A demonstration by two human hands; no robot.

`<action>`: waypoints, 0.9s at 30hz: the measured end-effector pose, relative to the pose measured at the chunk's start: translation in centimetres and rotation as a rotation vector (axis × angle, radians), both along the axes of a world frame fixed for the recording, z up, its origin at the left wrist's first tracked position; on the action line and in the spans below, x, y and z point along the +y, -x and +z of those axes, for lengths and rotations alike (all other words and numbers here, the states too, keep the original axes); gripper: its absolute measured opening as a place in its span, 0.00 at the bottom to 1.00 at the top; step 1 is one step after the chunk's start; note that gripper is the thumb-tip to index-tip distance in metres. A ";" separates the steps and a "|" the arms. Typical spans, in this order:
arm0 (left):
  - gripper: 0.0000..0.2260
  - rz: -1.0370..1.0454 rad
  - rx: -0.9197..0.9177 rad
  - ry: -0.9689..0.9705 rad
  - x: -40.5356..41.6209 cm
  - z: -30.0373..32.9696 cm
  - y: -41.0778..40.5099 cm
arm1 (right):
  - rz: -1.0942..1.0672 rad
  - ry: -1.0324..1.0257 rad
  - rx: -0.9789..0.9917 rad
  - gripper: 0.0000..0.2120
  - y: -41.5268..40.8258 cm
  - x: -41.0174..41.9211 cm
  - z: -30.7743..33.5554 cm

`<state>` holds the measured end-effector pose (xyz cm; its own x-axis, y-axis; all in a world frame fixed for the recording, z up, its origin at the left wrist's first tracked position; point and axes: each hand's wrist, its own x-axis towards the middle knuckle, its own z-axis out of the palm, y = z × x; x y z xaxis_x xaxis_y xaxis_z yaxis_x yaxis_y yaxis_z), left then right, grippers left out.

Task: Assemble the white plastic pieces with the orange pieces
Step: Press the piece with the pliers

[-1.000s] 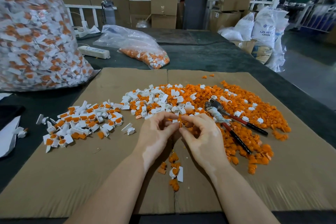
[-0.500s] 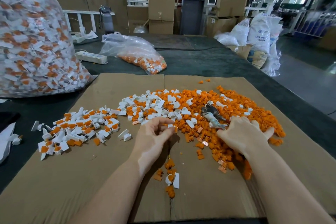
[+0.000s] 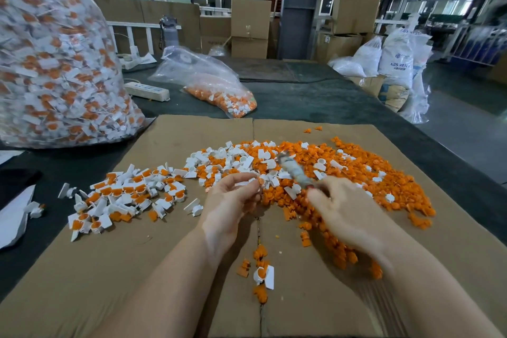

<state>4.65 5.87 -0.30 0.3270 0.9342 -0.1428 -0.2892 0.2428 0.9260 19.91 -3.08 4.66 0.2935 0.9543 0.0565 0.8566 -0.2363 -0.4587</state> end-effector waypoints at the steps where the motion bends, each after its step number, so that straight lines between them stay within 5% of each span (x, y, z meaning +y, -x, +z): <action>1: 0.05 0.008 -0.015 0.014 0.0 0.2 -0.1 | 0.044 0.015 0.066 0.14 0.7 -0.1 0.2; 13: 0.04 0.186 0.139 0.016 1.0 0.5 -0.4 | 0.129 0.160 0.448 0.16 2.6 -0.4 0.7; 27: 0.05 0.204 0.111 0.065 0.4 0.6 -1.1 | 0.095 0.063 0.152 0.15 2.8 0.3 -0.5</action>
